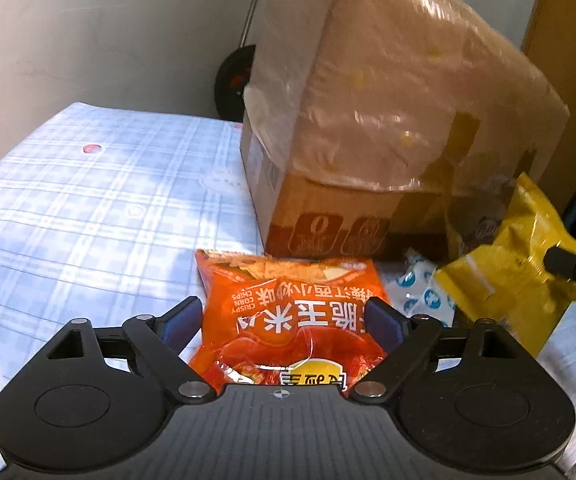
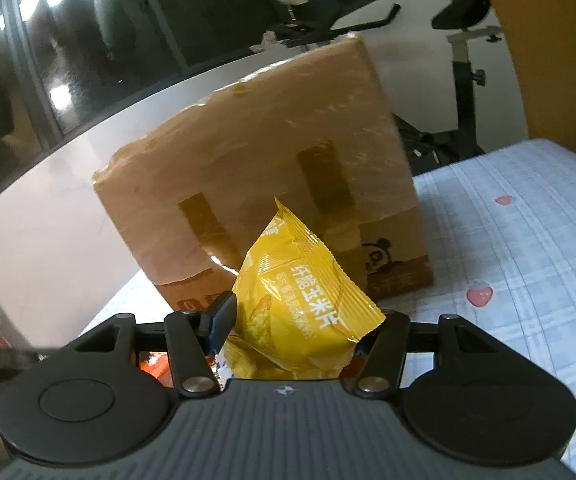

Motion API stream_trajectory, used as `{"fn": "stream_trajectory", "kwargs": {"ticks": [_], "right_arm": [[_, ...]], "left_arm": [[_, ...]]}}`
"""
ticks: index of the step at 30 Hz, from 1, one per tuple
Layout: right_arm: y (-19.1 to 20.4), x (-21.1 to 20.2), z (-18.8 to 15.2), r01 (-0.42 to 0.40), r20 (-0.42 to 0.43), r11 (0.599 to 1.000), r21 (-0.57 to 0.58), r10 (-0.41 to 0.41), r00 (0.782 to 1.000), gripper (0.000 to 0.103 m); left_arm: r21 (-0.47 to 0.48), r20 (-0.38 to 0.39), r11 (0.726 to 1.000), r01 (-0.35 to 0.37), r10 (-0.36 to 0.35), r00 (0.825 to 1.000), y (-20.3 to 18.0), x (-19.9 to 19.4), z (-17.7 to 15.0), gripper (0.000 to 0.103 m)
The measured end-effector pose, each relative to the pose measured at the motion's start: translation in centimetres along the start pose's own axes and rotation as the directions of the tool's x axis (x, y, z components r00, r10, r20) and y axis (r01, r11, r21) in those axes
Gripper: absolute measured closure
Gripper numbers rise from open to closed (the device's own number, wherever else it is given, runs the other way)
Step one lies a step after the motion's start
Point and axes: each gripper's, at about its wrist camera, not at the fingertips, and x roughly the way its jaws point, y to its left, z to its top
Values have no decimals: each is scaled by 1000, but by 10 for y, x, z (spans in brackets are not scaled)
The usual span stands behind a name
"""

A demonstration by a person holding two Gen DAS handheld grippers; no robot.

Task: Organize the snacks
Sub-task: 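Reach the left tool to the orange chip bag while the right tool reaches the yellow corn chip bag, then grasp the orange chip bag with the left tool while the right tool grips the yellow bag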

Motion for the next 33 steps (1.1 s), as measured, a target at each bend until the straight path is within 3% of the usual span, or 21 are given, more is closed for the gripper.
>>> {"fn": "stream_trajectory", "kwargs": {"ticks": [15, 20, 23, 28, 30, 33], "right_arm": [[-10, -2, -5, -5, 5, 999, 51, 5, 1000, 45], [-9, -3, -4, -5, 4, 999, 49, 5, 1000, 45], [-9, -3, -4, -4, 4, 999, 49, 4, 1000, 45], [-9, -5, -4, -5, 7, 999, 48, 4, 1000, 45], [-9, -6, -5, -5, 6, 999, 50, 5, 1000, 45], [-10, -6, -6, -6, 6, 998, 59, 6, 1000, 45]], "left_arm": [[28, 23, 1000, -3, 3, 1000, -1, 8, -1, 9], [23, 71, 1000, -10, 8, 997, 5, -5, -1, 47], [16, 82, 1000, 8, -10, 997, 10, -13, -1, 53], [36, 73, 999, 11, -13, 997, 8, -21, -8, 51], [41, 68, 999, 6, -9, 998, 7, -23, -11, 44], [33, 42, 999, 9, -10, 999, 9, -22, -14, 26]]}}
